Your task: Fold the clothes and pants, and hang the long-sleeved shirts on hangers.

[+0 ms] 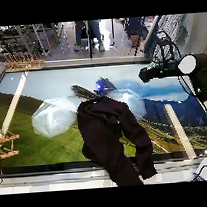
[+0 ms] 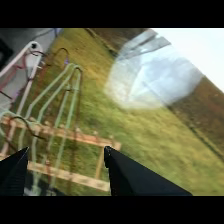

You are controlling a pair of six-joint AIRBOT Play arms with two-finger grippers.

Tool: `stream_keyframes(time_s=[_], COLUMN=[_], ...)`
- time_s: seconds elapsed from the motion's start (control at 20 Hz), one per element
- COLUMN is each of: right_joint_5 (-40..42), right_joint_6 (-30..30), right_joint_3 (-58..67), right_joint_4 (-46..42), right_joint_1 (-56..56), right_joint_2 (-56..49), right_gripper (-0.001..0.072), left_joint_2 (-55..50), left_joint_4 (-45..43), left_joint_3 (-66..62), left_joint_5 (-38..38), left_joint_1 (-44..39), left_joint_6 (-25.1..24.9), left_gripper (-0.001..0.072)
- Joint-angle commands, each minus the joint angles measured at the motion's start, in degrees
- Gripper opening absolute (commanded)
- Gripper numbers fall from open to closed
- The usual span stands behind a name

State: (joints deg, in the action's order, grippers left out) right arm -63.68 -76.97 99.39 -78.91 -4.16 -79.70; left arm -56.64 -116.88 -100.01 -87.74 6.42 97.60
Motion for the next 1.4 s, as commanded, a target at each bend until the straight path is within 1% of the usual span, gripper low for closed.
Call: stream_keyframes(time_s=[0.0,0.1,0.3,0.4,0.5,0.55,0.6,0.65,0.7,0.75,0.85,0.95,1.15,1.2,1.25,1.3,1.35], right_joint_5=[1.7,2.1,2.7,2.0,0.2,-1.4,-3.8,-6.0,-7.5,-7.7,-7.7,-7.0,-2.7,-1.4,-0.6,-0.3,0.4], right_joint_6=[-5.9,-5.9,-6.1,-7.3,-9.7,-10.6,-10.7,-10.6,-10.2,-8.9,-7.8,-7.7,-5.8,-5.8,-5.9,-5.9,-5.9], right_joint_3=[0.1,0.1,0.0,0.0,-1.0,-2.3,-4.2,-6.4,-9.3,-12.1,-15.3,-15.3,-15.2,-15.1,-14.5,-13.6,-12.6], right_joint_4=[5.8,5.7,1.5,0.7,0.7,0.8,2.6,5.4,8.7,12.6,17.7,18.4,20.9,20.8,20.8,20.6,20.0], right_joint_1=[0.0,0.0,0.0,0.2,0.6,0.9,1.5,2.4,3.6,4.7,6.1,5.7,3.0,2.1,1.2,0.3,-0.7], right_joint_2=[0.0,0.0,-0.1,-0.6,-1.9,-2.9,-4.3,-5.7,-7.2,-8.6,-11.4,-14.8,-21.6,-22.6,-23.7,-24.5,-25.0], right_gripper=[0.0704,0.0704,0.0703,0.0703,0.0704,0.0704,0.0704,0.0705,0.0705,0.0705,0.0704,0.0704,0.0698,0.0654,0.0623,0.0535,0.0238], left_joint_2=[-3.1,-6.3,-13.8,-18.0,-23.0,-25.9,-28.8,-32.0,-34.9,-38.0,-43.5,-48.8,-57.5,-59.2,-60.5,-61.5,-61.8], left_joint_4=[8.2,12.7,17.3,20.4,30.4,38.8,47.8,56.1,61.5,64.9,65.9,65.9,65.9,65.4,64.6,64.6,64.7], left_joint_3=[0.0,0.0,0.0,0.0,0.0,0.0,0.0,0.0,0.0,0.0,0.0,0.0,-0.1,-0.1,-0.1,-0.1,-0.1], left_joint_5=[-0.1,0.5,-0.4,-1.7,-1.1,0.4,2.2,4.4,6.2,8.1,12.3,14.7,15.6,16.0,16.6,17.2,18.3], left_joint_1=[0.0,0.0,0.0,0.0,0.0,-0.1,-0.6,-1.6,-2.8,-4.5,-8.0,-11.0,-15.2,-15.8,-16.1,-16.3,-16.3], left_joint_6=[9.4,10.4,10.4,9.8,4.3,1.1,-2.0,-4.9,-7.0,-8.2,-8.3,-8.3,-7.8,-5.6,-2.8,-1.8,-1.8], left_gripper=[0.051,0.0508,0.051,0.0514,0.0514,0.0547,0.0647,0.0656,0.0655,0.0656,0.0655,0.0655,0.0652,0.0642,0.06,0.0404,0.0126])
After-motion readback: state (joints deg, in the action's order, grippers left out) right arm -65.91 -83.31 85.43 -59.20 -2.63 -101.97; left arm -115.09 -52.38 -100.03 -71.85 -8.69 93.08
